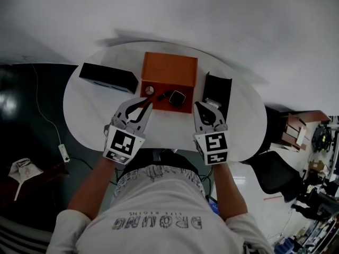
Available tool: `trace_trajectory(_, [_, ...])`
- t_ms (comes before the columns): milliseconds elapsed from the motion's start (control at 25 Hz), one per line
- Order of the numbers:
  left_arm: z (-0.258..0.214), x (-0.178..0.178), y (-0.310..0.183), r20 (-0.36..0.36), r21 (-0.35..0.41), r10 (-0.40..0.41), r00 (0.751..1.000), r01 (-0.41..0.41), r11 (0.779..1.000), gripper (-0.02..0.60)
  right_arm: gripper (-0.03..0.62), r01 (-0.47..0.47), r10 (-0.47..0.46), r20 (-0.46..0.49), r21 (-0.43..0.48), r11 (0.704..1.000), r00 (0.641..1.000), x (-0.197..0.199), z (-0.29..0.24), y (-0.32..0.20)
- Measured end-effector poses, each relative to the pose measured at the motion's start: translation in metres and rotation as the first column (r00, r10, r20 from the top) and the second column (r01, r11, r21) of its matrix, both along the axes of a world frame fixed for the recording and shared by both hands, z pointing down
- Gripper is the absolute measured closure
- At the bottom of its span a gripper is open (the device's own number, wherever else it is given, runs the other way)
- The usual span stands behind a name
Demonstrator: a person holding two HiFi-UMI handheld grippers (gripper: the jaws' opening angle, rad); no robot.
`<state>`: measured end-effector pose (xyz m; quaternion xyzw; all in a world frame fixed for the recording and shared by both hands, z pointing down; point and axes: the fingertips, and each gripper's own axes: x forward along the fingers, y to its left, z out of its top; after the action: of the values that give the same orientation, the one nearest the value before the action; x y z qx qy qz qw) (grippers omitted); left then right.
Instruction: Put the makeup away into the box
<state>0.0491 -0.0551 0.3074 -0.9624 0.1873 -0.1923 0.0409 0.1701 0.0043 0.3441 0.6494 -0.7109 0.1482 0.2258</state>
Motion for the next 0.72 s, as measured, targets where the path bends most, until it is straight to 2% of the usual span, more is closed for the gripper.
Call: trace_trajectory(720, [-0.002,0.005,-0.005,-0.01,-0.014,-0.018,1.0,0.018,1.0,0.545,0.588,0.01,-0.013,0.118,0.026,1.0,0.993,0.006,0.004,-0.002])
